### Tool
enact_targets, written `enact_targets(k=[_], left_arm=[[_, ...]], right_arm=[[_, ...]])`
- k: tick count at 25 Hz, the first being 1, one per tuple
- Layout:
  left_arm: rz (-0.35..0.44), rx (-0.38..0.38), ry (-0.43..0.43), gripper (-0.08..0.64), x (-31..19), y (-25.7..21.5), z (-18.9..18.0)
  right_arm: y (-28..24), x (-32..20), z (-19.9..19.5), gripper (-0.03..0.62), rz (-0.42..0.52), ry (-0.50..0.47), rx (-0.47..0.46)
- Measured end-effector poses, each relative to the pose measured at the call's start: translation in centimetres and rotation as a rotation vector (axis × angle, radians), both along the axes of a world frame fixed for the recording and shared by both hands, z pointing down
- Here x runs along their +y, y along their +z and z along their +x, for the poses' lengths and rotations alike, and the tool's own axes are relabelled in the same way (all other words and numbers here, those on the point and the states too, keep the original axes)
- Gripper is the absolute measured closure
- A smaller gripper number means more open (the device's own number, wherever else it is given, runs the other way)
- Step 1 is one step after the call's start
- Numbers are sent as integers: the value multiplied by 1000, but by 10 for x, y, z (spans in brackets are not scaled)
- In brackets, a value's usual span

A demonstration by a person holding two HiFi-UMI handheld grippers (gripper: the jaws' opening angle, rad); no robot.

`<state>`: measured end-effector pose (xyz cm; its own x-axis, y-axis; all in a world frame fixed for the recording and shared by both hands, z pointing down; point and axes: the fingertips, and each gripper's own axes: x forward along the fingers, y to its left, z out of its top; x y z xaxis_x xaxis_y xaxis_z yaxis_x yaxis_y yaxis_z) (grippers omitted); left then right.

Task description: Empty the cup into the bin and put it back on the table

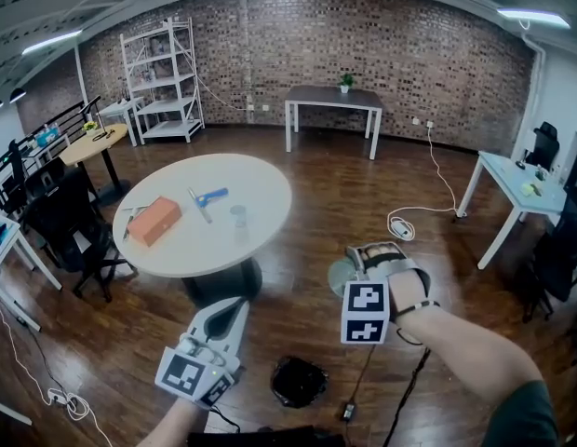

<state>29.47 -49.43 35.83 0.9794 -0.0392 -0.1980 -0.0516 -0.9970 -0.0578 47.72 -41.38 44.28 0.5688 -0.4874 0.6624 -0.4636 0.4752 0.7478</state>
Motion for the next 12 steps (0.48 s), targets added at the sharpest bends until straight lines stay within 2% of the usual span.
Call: enact_targets(k=[5,12], left_arm=[[14,15,-28,555,-7,1,-2],[-24,-4,-38,555,-11,8,-4]], right_arm=[[4,-3,1,192,-28,-20,35],[4,-11,-4,192,-81,-66,97]])
